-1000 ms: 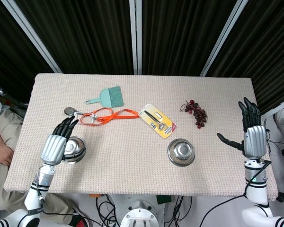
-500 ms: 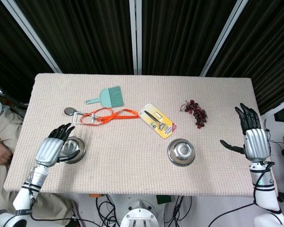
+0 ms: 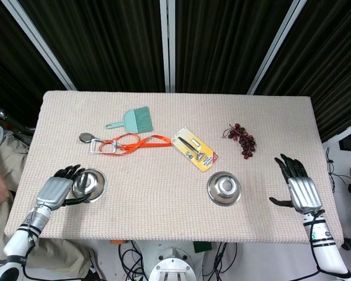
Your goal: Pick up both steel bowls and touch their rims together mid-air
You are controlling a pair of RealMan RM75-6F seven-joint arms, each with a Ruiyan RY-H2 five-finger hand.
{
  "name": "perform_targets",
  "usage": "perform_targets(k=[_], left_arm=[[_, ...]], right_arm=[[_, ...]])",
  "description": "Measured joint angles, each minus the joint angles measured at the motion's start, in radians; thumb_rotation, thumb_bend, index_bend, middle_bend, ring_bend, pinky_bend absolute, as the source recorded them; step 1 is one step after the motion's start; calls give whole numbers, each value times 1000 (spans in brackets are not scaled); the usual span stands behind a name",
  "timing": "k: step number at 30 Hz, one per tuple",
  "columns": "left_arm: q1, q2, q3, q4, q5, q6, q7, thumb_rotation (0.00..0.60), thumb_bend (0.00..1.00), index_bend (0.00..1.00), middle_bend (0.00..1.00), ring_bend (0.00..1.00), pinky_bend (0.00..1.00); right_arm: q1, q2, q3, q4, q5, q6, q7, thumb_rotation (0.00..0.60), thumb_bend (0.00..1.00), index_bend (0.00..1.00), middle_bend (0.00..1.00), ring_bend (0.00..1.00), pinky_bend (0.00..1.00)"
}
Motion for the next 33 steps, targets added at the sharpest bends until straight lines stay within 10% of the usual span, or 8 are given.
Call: perform_targets(k=[9,17,33], left_arm=[[-6,-10,10,34,-1,-25,-30,123,135,0,0,0,152],[-8,-72,11,103,72,24,-40,423,135,0,0,0,250],[-59,-100,10,149,91,-50,-76,600,181,103,27,0,321]], right_arm=[[14,-68,-25,42,12,-66,-29,600,33,0,0,0,38],[33,-74,-10,34,20,-85,-52,600,33,0,0,0,38],[93,-92,8,14,37,-155,-114,600,37,0,0,0,44]])
